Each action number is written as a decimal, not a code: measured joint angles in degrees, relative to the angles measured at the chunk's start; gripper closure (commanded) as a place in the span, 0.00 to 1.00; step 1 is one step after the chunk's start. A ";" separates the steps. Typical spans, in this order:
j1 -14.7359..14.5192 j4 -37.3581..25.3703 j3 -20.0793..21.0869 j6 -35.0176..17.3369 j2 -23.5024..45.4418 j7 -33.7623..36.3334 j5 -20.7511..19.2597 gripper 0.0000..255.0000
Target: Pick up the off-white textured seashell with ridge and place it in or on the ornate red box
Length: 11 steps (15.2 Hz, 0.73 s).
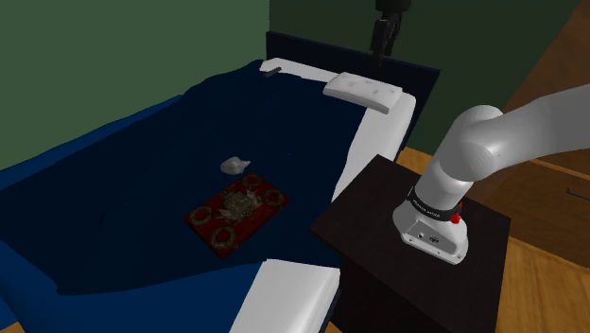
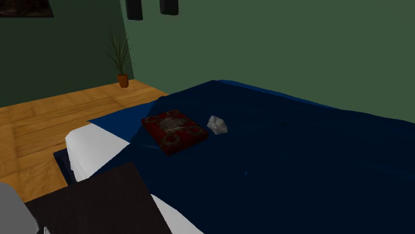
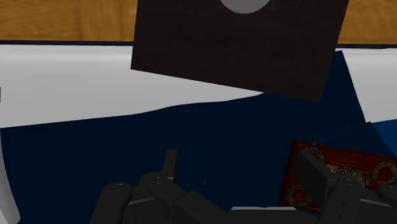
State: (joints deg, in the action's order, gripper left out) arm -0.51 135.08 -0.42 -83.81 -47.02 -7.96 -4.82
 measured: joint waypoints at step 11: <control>-2.71 10.68 -0.15 -20.88 6.56 -0.19 3.76 0.00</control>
State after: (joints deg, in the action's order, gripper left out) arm -3.22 145.76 -0.57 -104.69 -40.46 -8.15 -1.06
